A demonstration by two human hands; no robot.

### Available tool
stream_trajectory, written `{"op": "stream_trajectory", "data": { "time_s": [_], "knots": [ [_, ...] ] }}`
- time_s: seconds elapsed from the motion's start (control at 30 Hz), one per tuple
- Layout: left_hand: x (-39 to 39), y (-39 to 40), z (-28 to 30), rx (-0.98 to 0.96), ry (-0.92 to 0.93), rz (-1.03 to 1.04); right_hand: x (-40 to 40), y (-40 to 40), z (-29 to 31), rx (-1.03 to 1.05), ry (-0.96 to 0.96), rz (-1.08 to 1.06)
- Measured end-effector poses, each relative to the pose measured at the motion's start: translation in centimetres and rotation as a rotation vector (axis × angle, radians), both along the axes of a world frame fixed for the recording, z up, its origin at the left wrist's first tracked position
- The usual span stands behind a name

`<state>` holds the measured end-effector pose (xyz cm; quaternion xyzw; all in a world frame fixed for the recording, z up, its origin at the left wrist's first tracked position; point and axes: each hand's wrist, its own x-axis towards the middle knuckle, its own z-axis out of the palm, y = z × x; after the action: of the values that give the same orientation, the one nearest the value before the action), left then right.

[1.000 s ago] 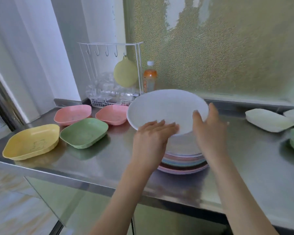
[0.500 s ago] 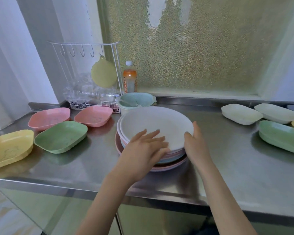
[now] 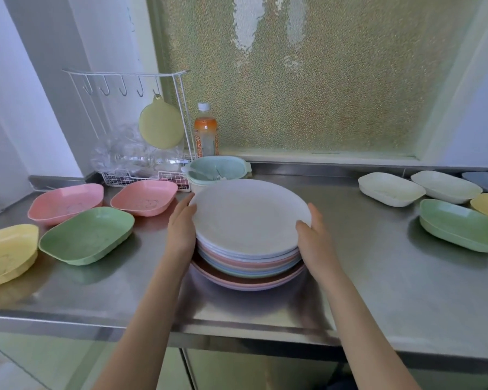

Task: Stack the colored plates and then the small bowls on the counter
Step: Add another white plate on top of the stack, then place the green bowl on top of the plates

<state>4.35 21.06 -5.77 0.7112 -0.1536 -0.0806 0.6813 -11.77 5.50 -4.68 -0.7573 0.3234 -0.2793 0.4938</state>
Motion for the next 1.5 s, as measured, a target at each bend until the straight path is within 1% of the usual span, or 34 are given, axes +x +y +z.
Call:
{"op": "stream_trajectory", "data": {
  "time_s": [0.3, 0.47, 0.63, 0.7, 0.73, 0.77, 0.83, 0.87, 0.93, 1.03, 1.1, 1.2, 1.27, 1.37, 1.5],
  "knots": [
    [0.0, -0.4, -0.4, -0.105, 0.007, 0.044, 0.1, 0.3, -0.4, 0.079, -0.092, -0.014],
    [0.0, -0.3, -0.4, -0.086, 0.000, 0.044, 0.1, 0.2, -0.6, 0.088, -0.111, -0.012],
    [-0.7, 1.1, 0.0, -0.073, -0.068, -0.012, 0.3, 0.1, -1.0, 0.096, -0.138, -0.010],
    [-1.1, 2.1, 0.1, -0.071, -0.086, 0.025, 0.3, 0.2, -1.2, 0.102, -0.160, -0.020],
    [-1.1, 2.7, 0.0, -0.043, -0.102, 0.090, 0.2, 0.2, -1.3, 0.100, -0.167, -0.025],
    [-0.8, 3.5, -0.1, 0.024, -0.137, 0.181, 0.1, 0.3, -1.4, 0.095, -0.171, -0.028],
    [0.2, 5.7, -0.9, 0.295, -0.268, 0.365, 0.1, 0.4, -1.5, 0.091, -0.185, -0.042],
    [0.8, 6.8, -1.4, 0.445, -0.327, 0.422, 0.1, 0.5, -1.6, 0.093, -0.197, -0.053],
    [1.8, 8.7, -2.3, 0.678, -0.398, 0.478, 0.2, 0.6, -1.9, 0.094, -0.230, -0.082],
    [2.4, 9.7, -3.0, 0.862, -0.485, 0.492, 0.1, 1.2, -2.6, 0.082, -0.313, -0.123],
    [2.5, 9.7, -3.1, 0.919, -0.509, 0.501, 0.0, 1.5, -3.0, 0.086, -0.363, -0.150],
    [2.5, 9.5, -3.4, 0.933, -0.546, 0.522, 0.0, 1.3, -3.4, 0.100, -0.398, -0.165],
    [2.4, 9.5, -3.5, 0.909, -0.628, 0.554, 0.1, 1.2, -3.5, 0.106, -0.409, -0.163],
    [2.1, 9.4, -3.7, 0.882, -0.721, 0.537, 0.0, 1.2, -3.7, 0.101, -0.414, -0.164],
    [1.8, 9.5, -3.6, 0.757, -0.748, 0.596, -0.1, 1.2, -3.9, 0.091, -0.414, -0.157]
  ]
}}
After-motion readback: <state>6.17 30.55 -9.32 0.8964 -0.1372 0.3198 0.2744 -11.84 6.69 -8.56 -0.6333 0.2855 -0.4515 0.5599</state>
